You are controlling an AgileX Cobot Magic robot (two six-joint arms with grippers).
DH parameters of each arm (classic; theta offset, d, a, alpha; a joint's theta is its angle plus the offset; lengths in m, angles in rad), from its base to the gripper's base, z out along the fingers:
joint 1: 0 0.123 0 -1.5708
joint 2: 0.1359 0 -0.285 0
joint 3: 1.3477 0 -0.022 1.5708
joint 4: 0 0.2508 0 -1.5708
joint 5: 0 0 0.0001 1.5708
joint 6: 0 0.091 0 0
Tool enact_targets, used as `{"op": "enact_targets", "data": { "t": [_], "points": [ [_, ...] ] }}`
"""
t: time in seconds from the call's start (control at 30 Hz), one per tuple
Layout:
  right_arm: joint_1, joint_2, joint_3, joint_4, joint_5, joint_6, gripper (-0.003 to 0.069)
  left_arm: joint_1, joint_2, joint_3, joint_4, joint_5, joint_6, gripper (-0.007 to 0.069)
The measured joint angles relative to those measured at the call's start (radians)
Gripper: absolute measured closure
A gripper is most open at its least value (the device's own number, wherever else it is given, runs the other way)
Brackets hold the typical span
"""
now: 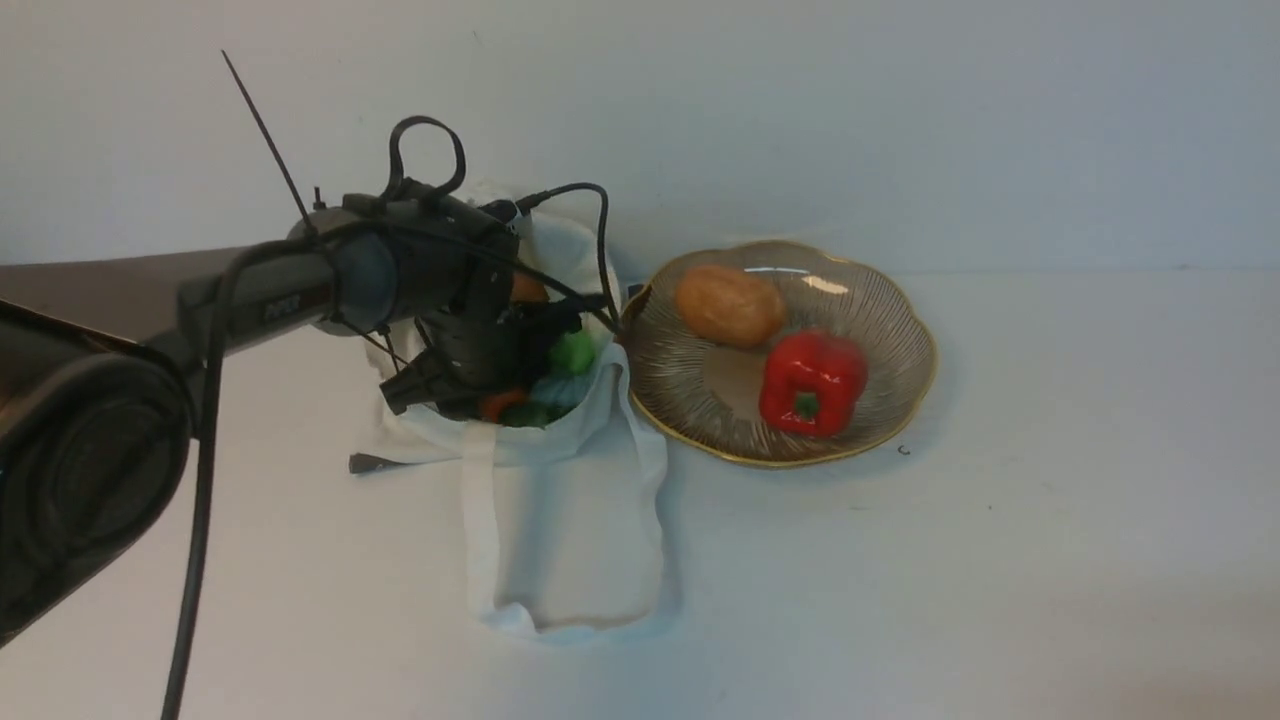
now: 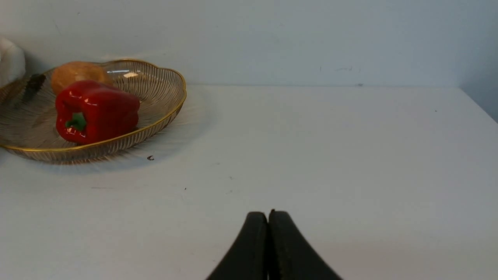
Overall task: Take vegetables from cloth bag on white table place on plate.
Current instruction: 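Take the carrot out of the bag and place it on the plate with the left gripper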
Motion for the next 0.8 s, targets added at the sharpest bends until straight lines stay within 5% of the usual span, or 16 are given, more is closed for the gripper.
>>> {"op": "enact_targets", "data": {
  "t": [0.3, 0.53, 0.8],
  "points": [
    [0.000, 0.000, 0.000, 0.000, 0.000, -0.001, 0.0674, 0.000, -0.205, 0.000, -0.012, 0.166, 0.205, 0.0315],
    [0.000, 0.000, 0.000, 0.000, 0.000, -0.004, 0.0674, -0.002, -0.281, 0.000, -0.191, 0.386, 0.386, 0.0315],
    [0.000, 0.000, 0.000, 0.000, 0.000, -0.004, 0.0674, -0.115, -0.281, 0.000, -0.469, 0.221, 0.792, 0.0315]
  ]
}}
